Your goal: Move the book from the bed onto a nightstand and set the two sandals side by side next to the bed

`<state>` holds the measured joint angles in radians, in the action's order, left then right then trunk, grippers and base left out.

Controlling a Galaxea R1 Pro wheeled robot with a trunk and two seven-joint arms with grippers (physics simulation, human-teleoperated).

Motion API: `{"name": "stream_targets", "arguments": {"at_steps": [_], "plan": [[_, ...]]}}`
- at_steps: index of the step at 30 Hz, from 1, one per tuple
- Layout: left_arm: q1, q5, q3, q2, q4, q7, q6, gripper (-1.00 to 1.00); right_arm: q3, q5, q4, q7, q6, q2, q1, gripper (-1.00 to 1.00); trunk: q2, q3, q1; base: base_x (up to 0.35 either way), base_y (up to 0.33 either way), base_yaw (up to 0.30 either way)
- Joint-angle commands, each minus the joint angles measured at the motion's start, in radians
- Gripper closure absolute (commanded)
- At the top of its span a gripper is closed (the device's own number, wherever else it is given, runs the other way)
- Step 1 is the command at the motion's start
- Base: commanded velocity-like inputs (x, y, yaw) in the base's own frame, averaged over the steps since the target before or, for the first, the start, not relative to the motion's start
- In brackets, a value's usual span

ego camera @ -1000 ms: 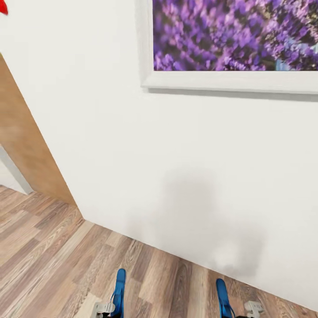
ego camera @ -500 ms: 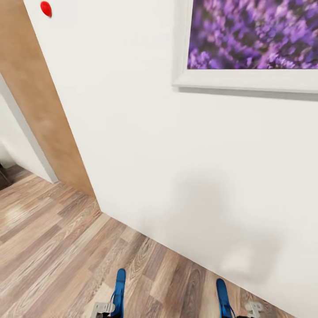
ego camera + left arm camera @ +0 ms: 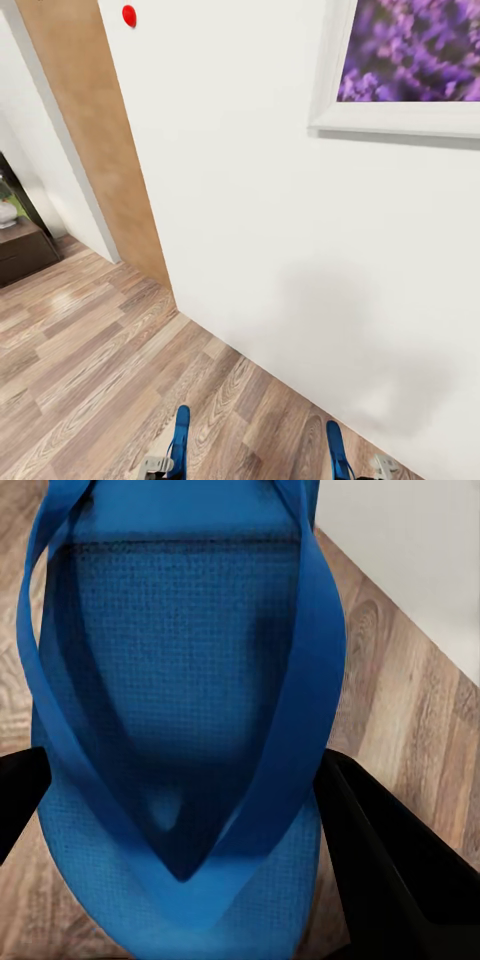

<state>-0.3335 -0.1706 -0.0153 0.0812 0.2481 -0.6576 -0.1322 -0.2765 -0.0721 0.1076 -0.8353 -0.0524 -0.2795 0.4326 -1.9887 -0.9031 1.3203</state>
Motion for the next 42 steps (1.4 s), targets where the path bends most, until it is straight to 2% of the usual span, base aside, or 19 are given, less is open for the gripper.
{"name": "stream_targets", "arguments": {"at_steps": [1, 13, 26, 42], "plan": [[-0.001, -0.001, -0.001, 0.0, -0.002, -0.004, -0.003, 1.0, -0.009, -0.007, 0.001, -0.004, -0.006, 0.0, 0.0, 1.0, 0.0, -0.001, 0.0, 0.0, 0.0, 0.275], [-0.001, -0.001, 0.0, -0.001, -0.002, -0.005, -0.003, 1.0, -0.009, -0.008, 0.002, -0.004, -0.005, 0.0, 0.0, 1.0, 0.0, -0.006, 0.0, 0.0, 0.0, 0.275], [-0.001, -0.001, -0.001, -0.015, -0.003, -0.005, -0.003, 1.0, -0.009, -0.008, 0.002, -0.004, -0.005, 0.0, 0.0, 1.0, 0.0, -0.012, 0.0, 0.0, 0.0, 0.275], [-0.001, -0.001, -0.002, -0.017, -0.003, -0.004, -0.003, 1.0, -0.009, -0.008, 0.001, -0.004, -0.005, 0.0, 0.0, 1.0, 0.0, -0.019, 0.0, 0.0, 0.0, 0.275]]}}
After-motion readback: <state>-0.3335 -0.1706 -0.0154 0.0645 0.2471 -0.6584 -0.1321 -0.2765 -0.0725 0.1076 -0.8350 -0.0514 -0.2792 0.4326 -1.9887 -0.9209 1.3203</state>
